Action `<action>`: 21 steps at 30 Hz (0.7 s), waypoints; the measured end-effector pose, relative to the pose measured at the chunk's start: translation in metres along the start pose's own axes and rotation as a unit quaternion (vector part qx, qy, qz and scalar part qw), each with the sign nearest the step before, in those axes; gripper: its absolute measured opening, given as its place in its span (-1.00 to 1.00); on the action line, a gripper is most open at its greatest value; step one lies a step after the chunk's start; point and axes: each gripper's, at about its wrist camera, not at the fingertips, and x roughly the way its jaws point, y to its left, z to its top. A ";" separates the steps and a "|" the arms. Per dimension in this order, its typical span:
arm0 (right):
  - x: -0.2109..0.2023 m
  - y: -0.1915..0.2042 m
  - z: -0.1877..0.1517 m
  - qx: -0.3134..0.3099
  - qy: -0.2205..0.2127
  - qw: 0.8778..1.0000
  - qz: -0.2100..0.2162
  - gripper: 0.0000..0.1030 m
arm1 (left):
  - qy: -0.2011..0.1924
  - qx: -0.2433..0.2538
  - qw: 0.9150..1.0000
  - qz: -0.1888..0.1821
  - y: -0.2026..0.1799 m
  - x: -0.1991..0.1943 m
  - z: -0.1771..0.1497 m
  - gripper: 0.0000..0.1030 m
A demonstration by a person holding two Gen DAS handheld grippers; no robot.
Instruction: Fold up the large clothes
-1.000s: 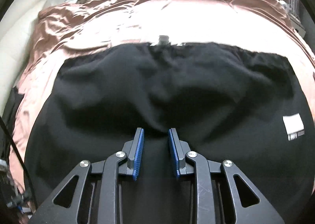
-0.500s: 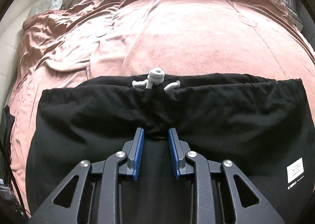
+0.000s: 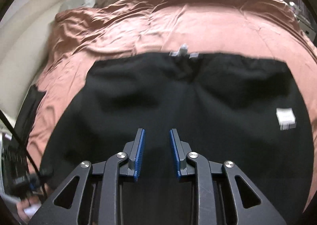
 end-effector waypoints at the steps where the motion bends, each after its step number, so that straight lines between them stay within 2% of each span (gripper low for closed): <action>1: -0.001 0.000 -0.008 0.000 0.002 1.000 0.005 -0.56 | -0.003 0.004 1.000 0.000 -0.003 -0.002 -0.001 -0.64; 6: 0.000 -0.004 -0.047 0.002 0.010 1.000 0.004 -0.56 | -0.012 0.021 1.000 -0.001 -0.020 -0.007 -0.004 -0.68; 8: 0.002 -0.006 -0.065 0.014 0.014 1.000 0.016 -0.56 | -0.013 0.028 0.999 -0.006 -0.027 -0.010 -0.005 -0.69; 12: -0.014 -0.003 -0.092 0.009 -0.009 1.000 0.003 -0.56 | -0.018 0.045 0.999 -0.013 -0.044 -0.010 -0.006 -0.71; 15: -0.023 -0.003 -0.112 0.018 -0.023 1.000 0.006 -0.71 | -0.024 0.063 0.997 -0.026 -0.065 -0.010 -0.007 -0.73; 21: -0.029 -0.017 -0.139 0.033 -0.028 0.998 0.034 -0.80 | -0.025 0.116 0.992 -0.046 -0.110 -0.009 -0.012 -0.74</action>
